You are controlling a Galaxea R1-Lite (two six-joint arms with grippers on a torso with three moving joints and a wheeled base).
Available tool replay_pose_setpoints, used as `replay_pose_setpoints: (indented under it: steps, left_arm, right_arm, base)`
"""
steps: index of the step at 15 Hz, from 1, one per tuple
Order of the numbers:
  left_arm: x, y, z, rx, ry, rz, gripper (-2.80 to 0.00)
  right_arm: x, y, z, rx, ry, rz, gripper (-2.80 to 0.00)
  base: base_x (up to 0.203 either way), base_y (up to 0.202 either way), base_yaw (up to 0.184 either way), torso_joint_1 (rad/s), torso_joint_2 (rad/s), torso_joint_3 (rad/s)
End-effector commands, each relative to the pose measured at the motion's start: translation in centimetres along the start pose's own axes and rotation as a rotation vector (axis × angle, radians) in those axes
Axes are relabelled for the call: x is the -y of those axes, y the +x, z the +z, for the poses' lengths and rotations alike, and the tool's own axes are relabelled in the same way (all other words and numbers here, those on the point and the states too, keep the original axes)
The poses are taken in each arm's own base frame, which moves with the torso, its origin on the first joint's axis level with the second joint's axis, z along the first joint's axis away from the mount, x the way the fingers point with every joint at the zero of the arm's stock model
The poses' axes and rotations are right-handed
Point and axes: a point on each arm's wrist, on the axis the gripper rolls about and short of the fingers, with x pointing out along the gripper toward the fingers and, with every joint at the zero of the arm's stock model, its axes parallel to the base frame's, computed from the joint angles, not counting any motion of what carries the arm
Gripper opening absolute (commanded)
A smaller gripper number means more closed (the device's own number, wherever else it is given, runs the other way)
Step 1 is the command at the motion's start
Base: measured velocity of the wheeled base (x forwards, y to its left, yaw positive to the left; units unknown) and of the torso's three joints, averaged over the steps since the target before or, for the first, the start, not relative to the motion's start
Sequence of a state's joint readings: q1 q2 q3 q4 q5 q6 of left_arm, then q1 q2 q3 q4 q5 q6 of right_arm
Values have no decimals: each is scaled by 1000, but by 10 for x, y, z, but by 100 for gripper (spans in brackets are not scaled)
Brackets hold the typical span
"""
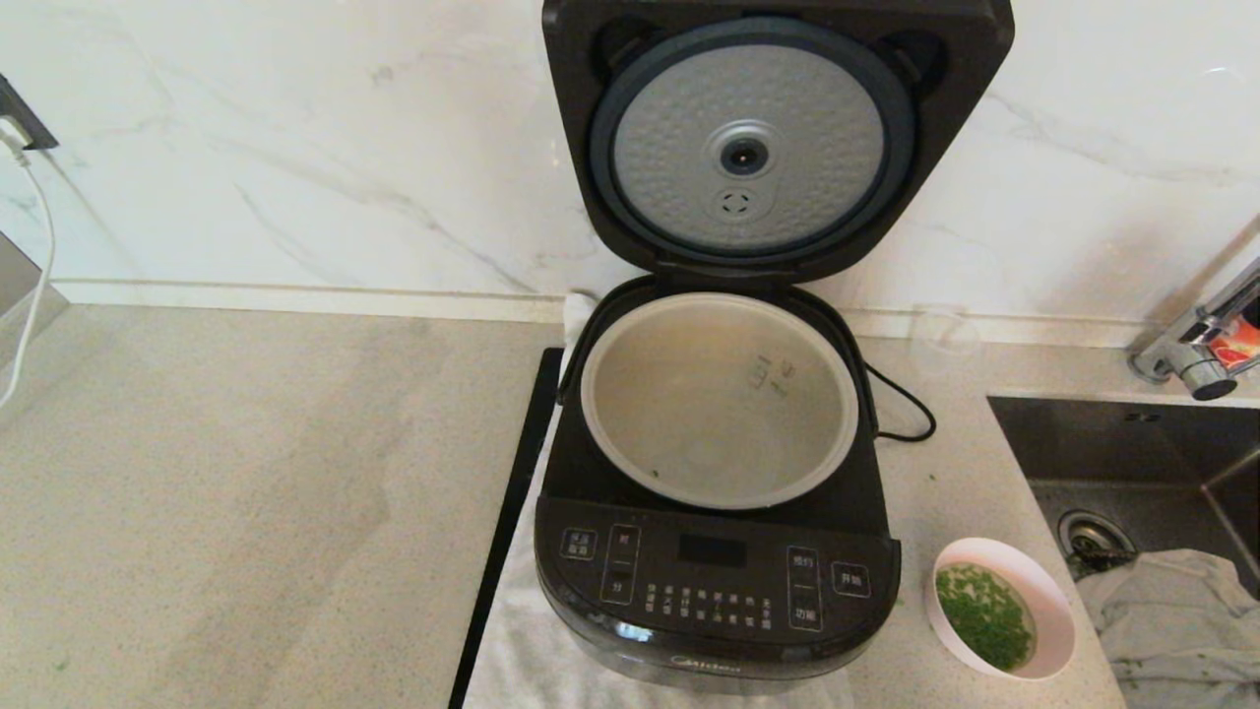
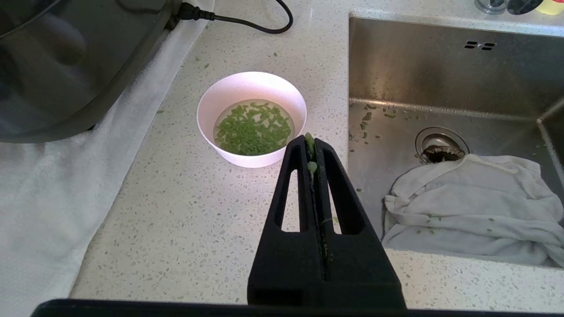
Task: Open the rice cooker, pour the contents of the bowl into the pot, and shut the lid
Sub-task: Turn on the tap
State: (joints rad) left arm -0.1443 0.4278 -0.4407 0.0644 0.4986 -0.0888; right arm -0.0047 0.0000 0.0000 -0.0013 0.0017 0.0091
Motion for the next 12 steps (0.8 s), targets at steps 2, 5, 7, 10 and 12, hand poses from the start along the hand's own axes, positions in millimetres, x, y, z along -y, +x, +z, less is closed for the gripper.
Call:
replay_pose_setpoints:
  steps: [2, 5, 7, 10, 12]
  left_arm:
    - [-14, -22, -55, 65, -12, 70, -280]
    - [-14, -28, -102, 81, 37, -134, -280]
    - [-9, -25, -115, 36, 86, -344, -280]
    - [-7, -23, -122, 8, 108, -384, -280]
    - [-7, -23, -122, 6, 105, -384, -280]
  right_arm:
    - [0, 0, 0, -1, 0, 0, -280]
    - [0, 0, 0, -1, 0, 0, -280]
    - [0, 0, 0, -1, 0, 0, -280]
    - [0, 0, 0, -1, 0, 0, -280]
    - [0, 0, 0, -1, -1, 0, -280]
  base:
    - [0, 0, 0, 0, 0, 0]
    - [0, 0, 0, 0, 0, 0]
    - [0, 0, 0, 0, 0, 0]
    - [0, 0, 0, 0, 0, 0]
    - [0, 0, 0, 0, 0, 0]
